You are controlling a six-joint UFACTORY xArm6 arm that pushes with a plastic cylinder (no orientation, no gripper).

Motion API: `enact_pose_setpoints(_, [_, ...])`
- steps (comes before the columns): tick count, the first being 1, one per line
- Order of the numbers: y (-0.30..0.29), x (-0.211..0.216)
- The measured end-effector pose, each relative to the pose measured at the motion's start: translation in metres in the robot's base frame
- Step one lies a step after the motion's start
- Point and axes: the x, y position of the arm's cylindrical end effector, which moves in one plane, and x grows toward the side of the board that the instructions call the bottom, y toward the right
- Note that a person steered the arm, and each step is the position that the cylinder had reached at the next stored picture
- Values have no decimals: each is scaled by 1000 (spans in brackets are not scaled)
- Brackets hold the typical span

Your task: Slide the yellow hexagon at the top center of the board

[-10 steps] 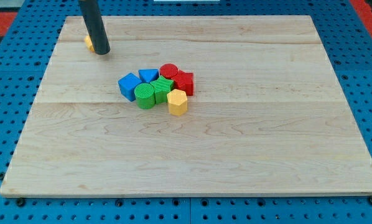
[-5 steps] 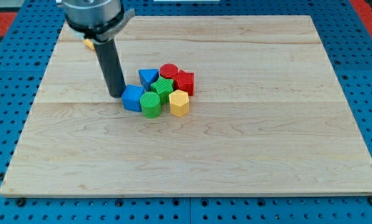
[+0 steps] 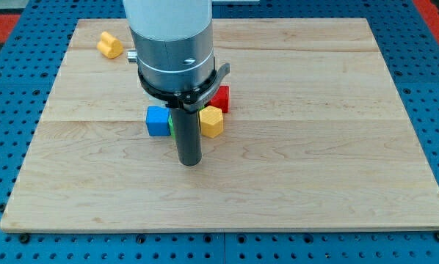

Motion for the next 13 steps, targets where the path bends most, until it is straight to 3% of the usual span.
enact_pose_setpoints(3, [-10, -2])
enact_pose_setpoints(5, [-14, -54])
enact_pose_setpoints(6, [37, -75])
enact_pose_setpoints(7, [92, -53])
enact_pose_setpoints(8, [93, -25])
enact_pose_setpoints(9, [117, -56])
enact_pose_setpoints(10, [93, -136])
enact_pose_setpoints(11, [105, -179])
enact_pose_setpoints(12, [120, -157])
enact_pose_setpoints(13, [143, -181])
